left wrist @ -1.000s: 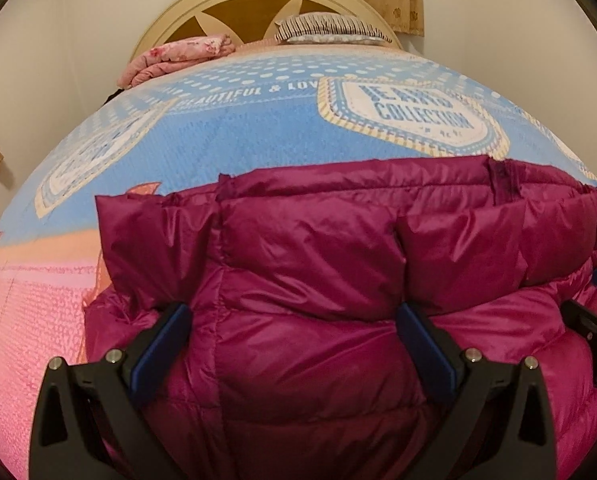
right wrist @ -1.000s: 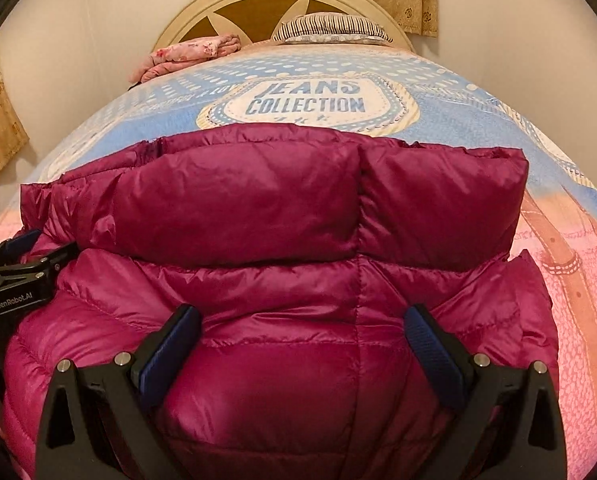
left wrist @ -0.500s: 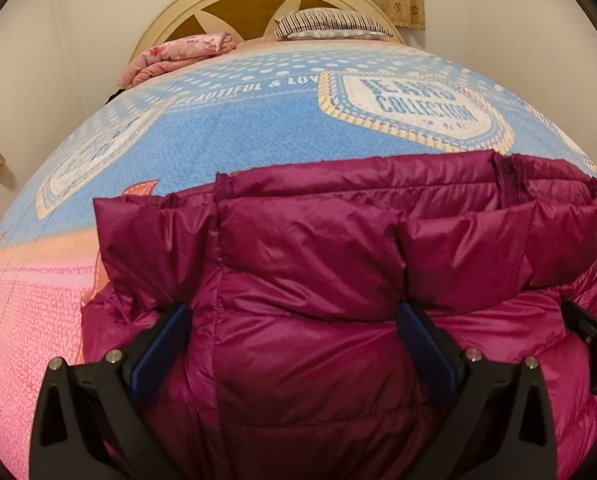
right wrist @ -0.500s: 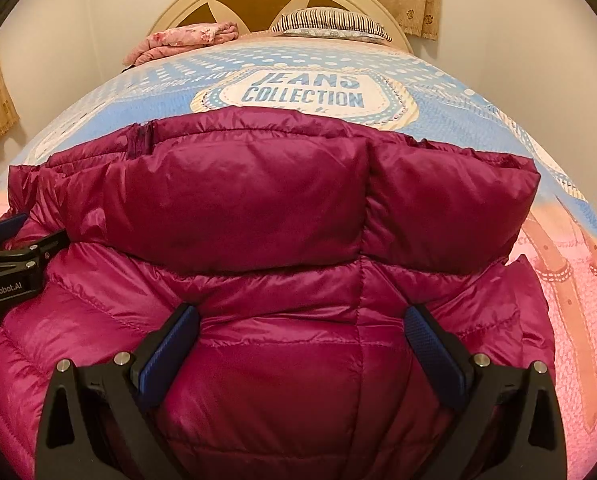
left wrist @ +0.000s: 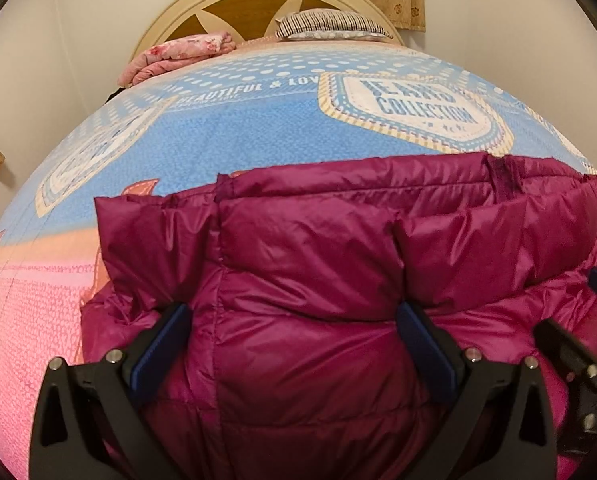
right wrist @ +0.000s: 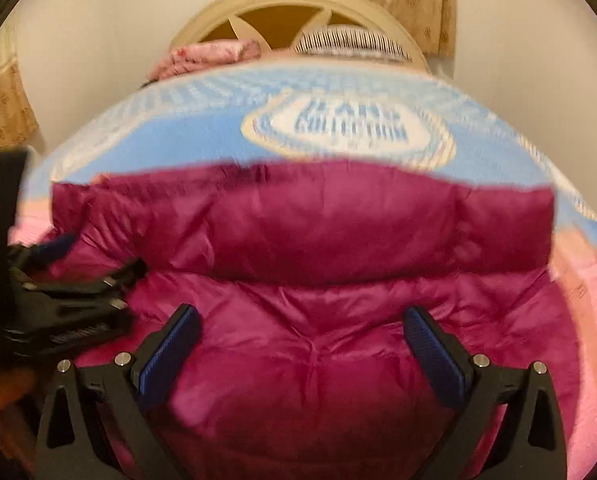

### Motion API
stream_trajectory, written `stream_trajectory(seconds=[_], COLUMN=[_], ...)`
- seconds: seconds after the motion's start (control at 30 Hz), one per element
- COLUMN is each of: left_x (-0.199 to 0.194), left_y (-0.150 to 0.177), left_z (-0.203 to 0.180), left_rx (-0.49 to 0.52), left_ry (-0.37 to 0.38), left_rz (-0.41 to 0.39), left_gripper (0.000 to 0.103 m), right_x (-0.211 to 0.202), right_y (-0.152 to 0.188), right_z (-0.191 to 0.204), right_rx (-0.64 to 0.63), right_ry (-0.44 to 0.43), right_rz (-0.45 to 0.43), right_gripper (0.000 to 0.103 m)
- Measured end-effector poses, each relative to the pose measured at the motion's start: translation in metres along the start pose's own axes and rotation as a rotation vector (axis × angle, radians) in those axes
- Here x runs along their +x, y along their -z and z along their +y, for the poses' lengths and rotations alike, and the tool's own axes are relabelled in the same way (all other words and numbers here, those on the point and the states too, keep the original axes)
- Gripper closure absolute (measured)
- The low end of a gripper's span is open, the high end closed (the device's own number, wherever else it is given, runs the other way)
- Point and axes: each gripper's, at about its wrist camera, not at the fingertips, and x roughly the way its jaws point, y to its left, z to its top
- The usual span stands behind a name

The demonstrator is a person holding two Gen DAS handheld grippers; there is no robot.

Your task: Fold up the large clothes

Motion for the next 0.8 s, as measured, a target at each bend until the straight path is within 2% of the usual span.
stream_trajectory(seconds=[0.13, 0.4, 0.5, 0.63, 0.8], left_x=[0.000, 0.001, -0.002, -0.039, -0.104], left_y=[0.000, 0.000, -0.001, 0.011, 0.048], left_z=[0.000, 0.000, 0.006, 0.031, 0.073], left_rx=[0.000, 0.000, -0.015, -0.066, -0.112], left_ry=[-0.001, 0.000, 0.026, 0.068, 0.030], left_rz=[0.000, 0.000, -0.001, -0.031, -0.121], left_gripper=[0.000, 0.000, 0.000, 0.000, 0.000], right_x=[0.005, 0.012, 0.012, 0.013, 0.014], right_y=[0.005, 0.014, 0.014, 0.014, 0.014], right_z=[-0.001, 0.003, 0.002, 0.002, 0.001], right_rx=[0.005, -0.001, -0.004, 0.002, 0.005], right_ry=[0.003, 0.008, 0.010, 0.000, -0.005], right_rz=[-0.010, 0.024, 0.025, 0.028, 0.034], right_gripper=[0.001, 0.001, 0.001, 0.001, 0.001])
